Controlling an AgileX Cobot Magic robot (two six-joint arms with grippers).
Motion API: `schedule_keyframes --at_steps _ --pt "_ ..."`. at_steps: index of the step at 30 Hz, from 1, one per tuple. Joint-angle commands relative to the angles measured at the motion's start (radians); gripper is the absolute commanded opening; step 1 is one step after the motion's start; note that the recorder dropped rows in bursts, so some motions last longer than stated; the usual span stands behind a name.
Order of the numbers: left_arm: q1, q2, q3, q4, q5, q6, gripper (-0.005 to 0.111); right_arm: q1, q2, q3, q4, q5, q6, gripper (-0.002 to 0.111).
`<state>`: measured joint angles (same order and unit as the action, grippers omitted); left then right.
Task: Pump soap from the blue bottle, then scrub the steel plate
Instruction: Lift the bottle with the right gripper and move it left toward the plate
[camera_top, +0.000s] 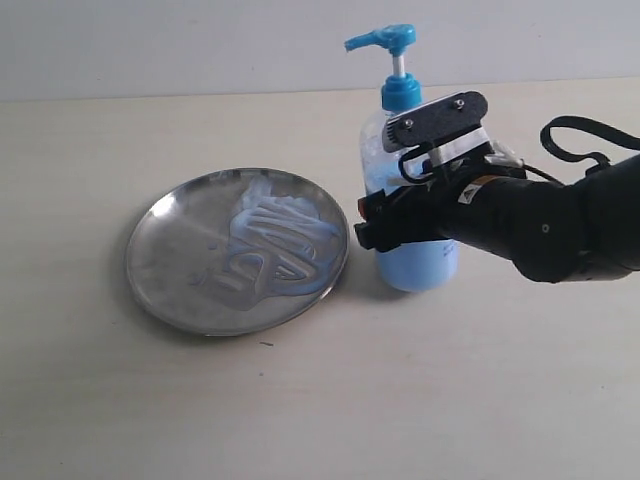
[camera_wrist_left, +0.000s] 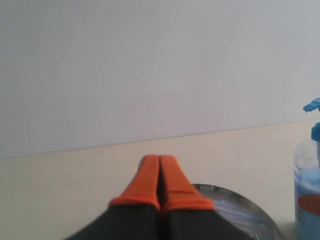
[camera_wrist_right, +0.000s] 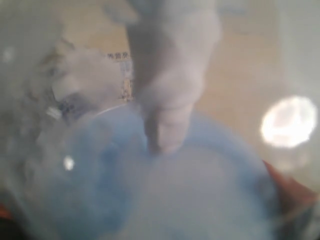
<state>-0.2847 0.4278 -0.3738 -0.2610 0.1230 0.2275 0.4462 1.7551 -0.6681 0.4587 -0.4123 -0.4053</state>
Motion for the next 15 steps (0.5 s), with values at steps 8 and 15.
schedule_keyframes --at_steps 8,15 --pt "-0.006 0.027 -0.016 -0.018 0.02 0.004 0.0 0.009 -0.011 -0.037 0.111 -0.054 -0.199 0.0" --pt "-0.006 0.027 -0.015 -0.032 0.027 0.004 0.0 0.009 0.003 -0.097 0.099 -0.017 -0.199 0.0"
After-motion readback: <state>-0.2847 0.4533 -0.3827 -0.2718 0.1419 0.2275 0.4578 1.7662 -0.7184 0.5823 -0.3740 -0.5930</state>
